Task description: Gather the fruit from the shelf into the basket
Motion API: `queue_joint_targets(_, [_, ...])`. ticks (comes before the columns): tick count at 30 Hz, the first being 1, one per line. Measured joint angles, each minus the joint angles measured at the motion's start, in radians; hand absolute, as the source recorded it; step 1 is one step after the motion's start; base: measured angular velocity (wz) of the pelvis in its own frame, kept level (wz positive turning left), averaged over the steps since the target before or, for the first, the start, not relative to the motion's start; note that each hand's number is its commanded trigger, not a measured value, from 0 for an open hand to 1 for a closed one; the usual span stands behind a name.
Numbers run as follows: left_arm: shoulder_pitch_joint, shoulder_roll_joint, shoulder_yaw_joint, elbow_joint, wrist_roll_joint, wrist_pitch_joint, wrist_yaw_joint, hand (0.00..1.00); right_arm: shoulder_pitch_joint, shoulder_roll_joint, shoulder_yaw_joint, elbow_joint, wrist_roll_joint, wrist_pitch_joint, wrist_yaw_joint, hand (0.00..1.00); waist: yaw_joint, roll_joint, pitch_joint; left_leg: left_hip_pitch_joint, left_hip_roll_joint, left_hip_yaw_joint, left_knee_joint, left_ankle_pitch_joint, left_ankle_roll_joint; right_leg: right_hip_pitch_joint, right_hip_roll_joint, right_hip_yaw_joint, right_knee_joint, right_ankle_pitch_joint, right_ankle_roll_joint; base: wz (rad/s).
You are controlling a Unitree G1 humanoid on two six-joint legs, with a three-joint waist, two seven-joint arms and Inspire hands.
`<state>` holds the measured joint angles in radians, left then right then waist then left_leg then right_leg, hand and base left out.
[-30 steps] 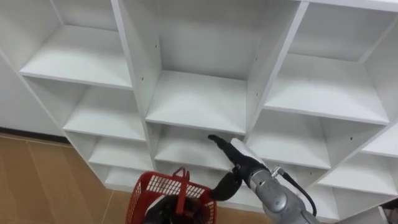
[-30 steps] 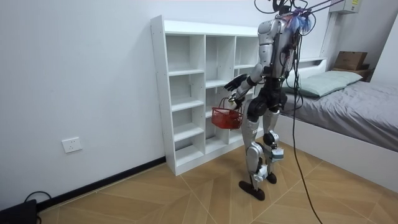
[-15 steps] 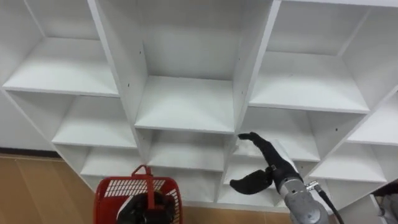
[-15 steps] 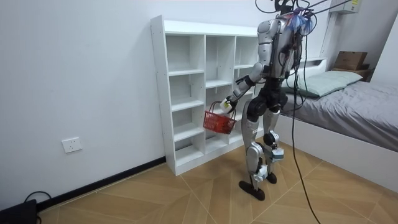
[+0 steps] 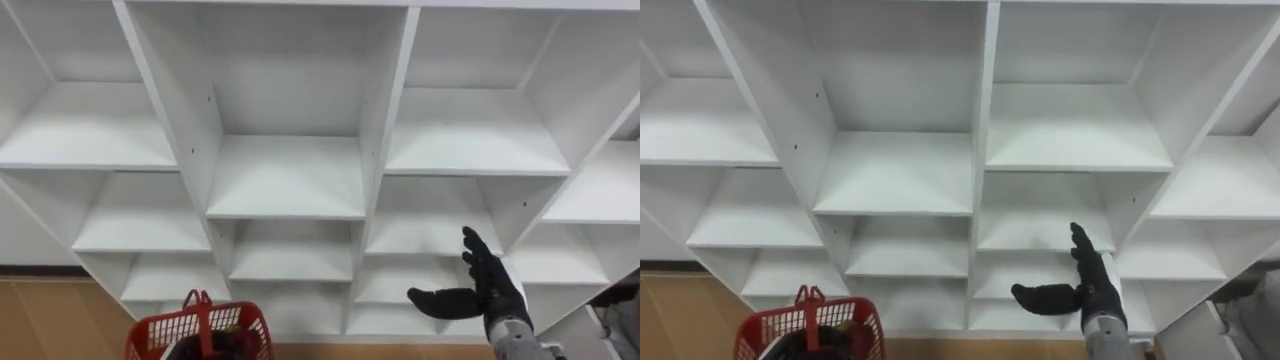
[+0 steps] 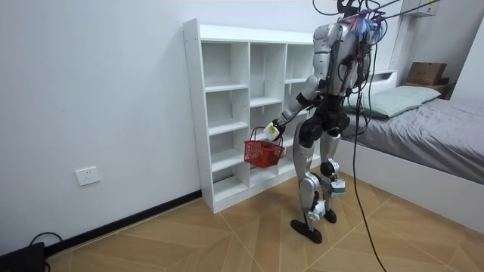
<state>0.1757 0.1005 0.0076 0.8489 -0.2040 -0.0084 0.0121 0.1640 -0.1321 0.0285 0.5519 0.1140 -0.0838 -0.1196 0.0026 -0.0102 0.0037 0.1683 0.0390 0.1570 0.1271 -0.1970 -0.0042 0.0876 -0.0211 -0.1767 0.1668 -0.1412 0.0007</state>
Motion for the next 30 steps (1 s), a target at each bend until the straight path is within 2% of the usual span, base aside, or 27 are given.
queue_joint_targets(5, [0.045,0.004,0.07,0.057,0.001,-0.026,0.011,1.0,0.017,-0.001,-0.076,0.153,0.168,-0.023,-0.032,0.0,-0.002,0.001,-0.0009,0.009,0.006,0.01,0.0,-0.003,-0.005,-0.002,0.007,0.015,0.001,-0.001,-0.004,-0.08])
queue_joint_targets(9, [0.062,0.006,0.072,0.067,0.001,-0.04,0.043,1.0,0.017,-0.001,-0.128,0.239,0.271,-0.049,-0.061,0.0,-0.009,0.002,-0.0007,0.009,0.006,0.01,0.0,-0.004,-0.005,-0.002,0.008,0.016,0.0,-0.001,-0.004,0.0])
queue_joint_targets(13, [0.066,0.005,0.073,0.111,0.0,-0.043,0.067,1.0,0.014,-0.001,-0.151,0.34,0.375,-0.056,-0.075,0.0,-0.024,0.007,-0.0024,0.01,0.006,0.013,-0.001,-0.007,-0.004,0.002,0.007,0.014,0.0,-0.002,-0.004,0.0])
queue_joint_targets(18, [0.074,0.005,0.082,0.17,0.004,-0.043,0.073,1.0,0.021,-0.001,-0.171,0.432,0.439,-0.053,-0.083,0.0,-0.024,0.015,-0.0012,0.011,0.008,0.03,-0.001,-0.012,-0.004,-0.007,0.01,0.034,0.001,-0.003,-0.004,-0.1])
queue_joint_targets(24, [0.088,0.004,0.11,0.174,0.002,-0.042,0.07,1.0,0.017,0.0,-0.171,0.544,0.435,-0.048,-0.064,0.0,-0.021,0.017,-0.0026,0.015,0.01,0.035,-0.001,-0.017,-0.005,-0.006,0.013,0.037,0.004,-0.003,-0.005,-0.03])
queue_joint_targets(27, [0.081,0.004,0.111,0.195,0.004,-0.041,0.063,1.0,0.016,0.0,-0.158,0.608,0.419,-0.041,-0.007,0.0,-0.022,0.018,-0.0031,0.014,0.01,0.033,-0.001,-0.019,-0.005,-0.004,0.013,0.03,0.001,-0.004,-0.004,0.0])
queue_joint_targets(30, [0.079,-0.001,0.111,0.21,0.013,-0.035,0.058,1.0,0.015,0.002,-0.145,0.662,0.404,-0.009,0.059,0.0,-0.019,0.018,-0.0031,0.013,0.01,0.035,-0.001,-0.022,-0.005,-0.005,0.013,0.033,0.0,-0.005,-0.003,-0.01])
